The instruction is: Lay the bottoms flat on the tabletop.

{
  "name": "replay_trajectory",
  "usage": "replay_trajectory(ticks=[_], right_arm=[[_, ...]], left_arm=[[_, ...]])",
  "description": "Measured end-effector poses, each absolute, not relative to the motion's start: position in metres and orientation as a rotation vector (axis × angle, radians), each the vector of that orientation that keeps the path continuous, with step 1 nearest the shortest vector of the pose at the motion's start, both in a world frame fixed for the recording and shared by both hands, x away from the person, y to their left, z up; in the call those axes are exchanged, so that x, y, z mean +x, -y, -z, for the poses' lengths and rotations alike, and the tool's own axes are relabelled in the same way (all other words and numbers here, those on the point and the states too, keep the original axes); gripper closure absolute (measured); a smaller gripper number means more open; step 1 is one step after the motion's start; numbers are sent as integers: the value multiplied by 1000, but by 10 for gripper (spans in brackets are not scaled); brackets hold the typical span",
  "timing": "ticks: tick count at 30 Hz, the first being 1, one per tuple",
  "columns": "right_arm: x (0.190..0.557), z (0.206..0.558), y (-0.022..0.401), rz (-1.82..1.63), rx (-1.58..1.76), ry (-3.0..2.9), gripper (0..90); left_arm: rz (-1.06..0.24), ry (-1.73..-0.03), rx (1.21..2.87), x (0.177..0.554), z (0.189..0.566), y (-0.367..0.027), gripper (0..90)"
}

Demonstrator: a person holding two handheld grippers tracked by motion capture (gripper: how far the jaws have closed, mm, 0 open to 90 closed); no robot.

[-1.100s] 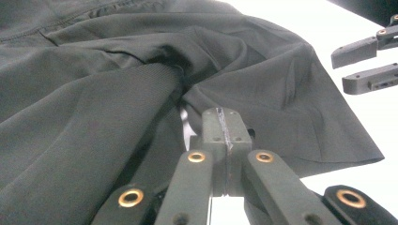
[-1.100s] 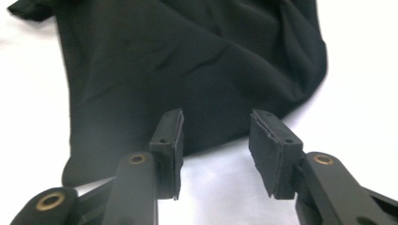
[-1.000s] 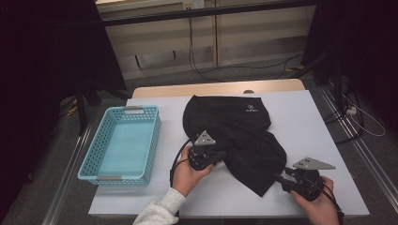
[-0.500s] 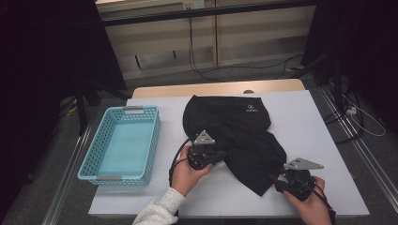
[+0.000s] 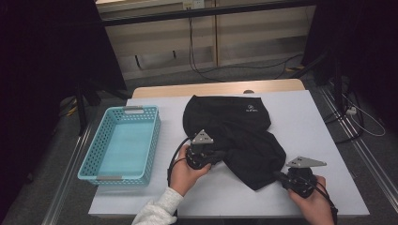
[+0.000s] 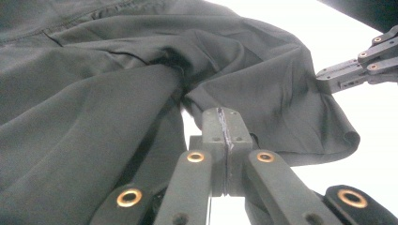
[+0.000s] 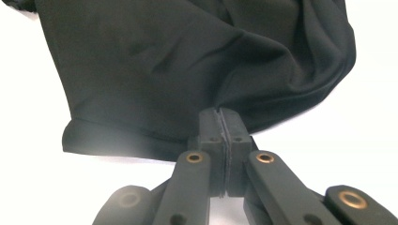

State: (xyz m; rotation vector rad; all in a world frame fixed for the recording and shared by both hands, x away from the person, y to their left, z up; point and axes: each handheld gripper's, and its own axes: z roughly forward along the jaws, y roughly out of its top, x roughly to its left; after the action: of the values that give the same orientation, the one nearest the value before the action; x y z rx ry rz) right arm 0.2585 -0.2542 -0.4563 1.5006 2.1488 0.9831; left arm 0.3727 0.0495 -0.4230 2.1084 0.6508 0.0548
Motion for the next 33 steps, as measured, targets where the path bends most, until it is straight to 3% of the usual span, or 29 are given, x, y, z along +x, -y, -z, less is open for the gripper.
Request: replay_trajectory(ticks=[5,12,16,24,30,33], right_arm=[[258,455,263,-1001,1530,-2162,900],[254,453,290,-991,1588,-2130,900],[253,451,302,-973,1597,-2119,900],[253,451,322,-953,1623,-2094,890],[250,450,318,-963,1642,-2027,641],[249,449,311,-976,1637,-2018,596]], left_arm=[[-47,-647,2095,373,421,-51,880],[-49,-655,2062,374,423,-50,606],[-49,-651,2072,375,426,-48,492],[-46,-656,2089,375,429,-44,401],[-67,-656,2098,376,429,-45,362],[-87,-653,2116,376,430,-45,361]])
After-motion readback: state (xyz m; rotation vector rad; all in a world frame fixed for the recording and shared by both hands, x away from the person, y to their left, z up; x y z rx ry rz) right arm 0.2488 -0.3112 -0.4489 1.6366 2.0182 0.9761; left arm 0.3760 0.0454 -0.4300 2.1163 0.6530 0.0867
